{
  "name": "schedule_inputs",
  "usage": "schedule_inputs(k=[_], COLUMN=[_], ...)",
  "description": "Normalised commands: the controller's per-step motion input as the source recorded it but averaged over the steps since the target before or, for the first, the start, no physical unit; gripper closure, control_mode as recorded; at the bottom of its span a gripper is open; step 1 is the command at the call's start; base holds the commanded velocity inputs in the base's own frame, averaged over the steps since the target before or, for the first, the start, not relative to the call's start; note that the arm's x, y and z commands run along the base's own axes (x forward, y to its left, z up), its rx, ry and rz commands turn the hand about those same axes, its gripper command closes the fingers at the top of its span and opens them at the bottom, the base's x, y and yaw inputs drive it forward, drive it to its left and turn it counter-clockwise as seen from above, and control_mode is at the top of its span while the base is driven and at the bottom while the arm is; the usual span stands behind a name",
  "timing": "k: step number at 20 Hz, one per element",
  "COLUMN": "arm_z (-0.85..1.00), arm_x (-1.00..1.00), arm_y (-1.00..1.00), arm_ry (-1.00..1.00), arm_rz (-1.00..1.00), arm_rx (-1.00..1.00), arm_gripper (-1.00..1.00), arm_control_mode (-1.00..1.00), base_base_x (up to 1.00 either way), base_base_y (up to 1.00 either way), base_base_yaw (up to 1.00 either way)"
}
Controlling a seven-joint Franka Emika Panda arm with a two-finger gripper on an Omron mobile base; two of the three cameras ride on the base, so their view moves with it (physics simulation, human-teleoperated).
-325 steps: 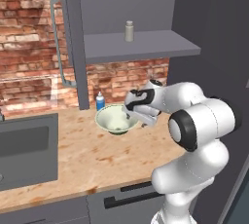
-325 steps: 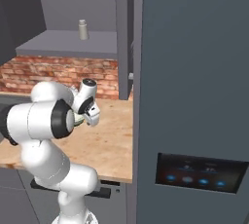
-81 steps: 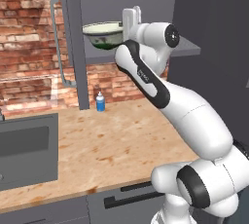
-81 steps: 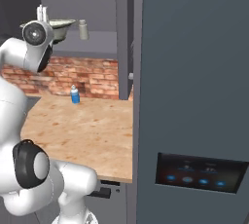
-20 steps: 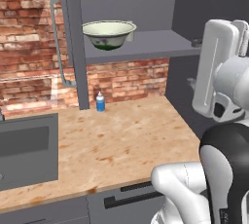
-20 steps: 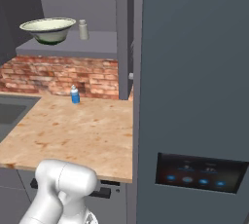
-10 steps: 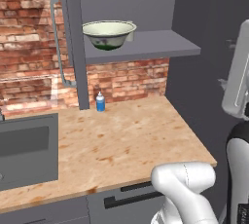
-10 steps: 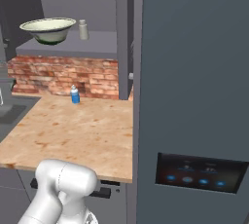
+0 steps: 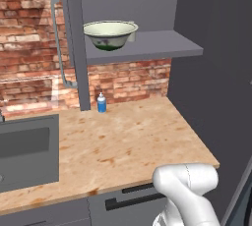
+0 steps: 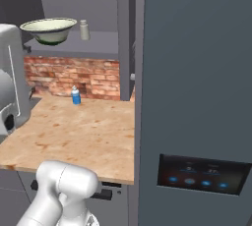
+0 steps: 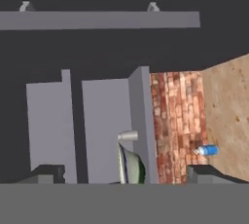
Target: Pick the mug and place it in the sink. Pick the bowl and place it in the open cabinet and then close the cabinet.
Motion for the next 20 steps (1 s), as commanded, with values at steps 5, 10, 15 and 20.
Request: schedule_inputs(k=[5,10,15,20], arm_z=[0.00,0.00,0.00,0.00], arm_x=[-0.31,-0.22,-0.02,0.00], arm_y=[-0.34,-0.27,-0.28,-0.23], arm_ry=[0.00,0.00,0.00,0.00], arm_rz=[-0.15,-0.21,-0.22,-0.20], arm_rx=[0.00,-0.02,-0.02,-0.02], arm_gripper=[-1.00,-1.00,-1.00,-1.00], arm_control_mode=[-1.00,-1.00,-1.00,-1.00], base_base_x=[0.00,0.00,0.00,0.00], base_base_y=[0.00,0.00,0.00,0.00], base_base_yaw=[0.00,0.00,0.00,0.00])
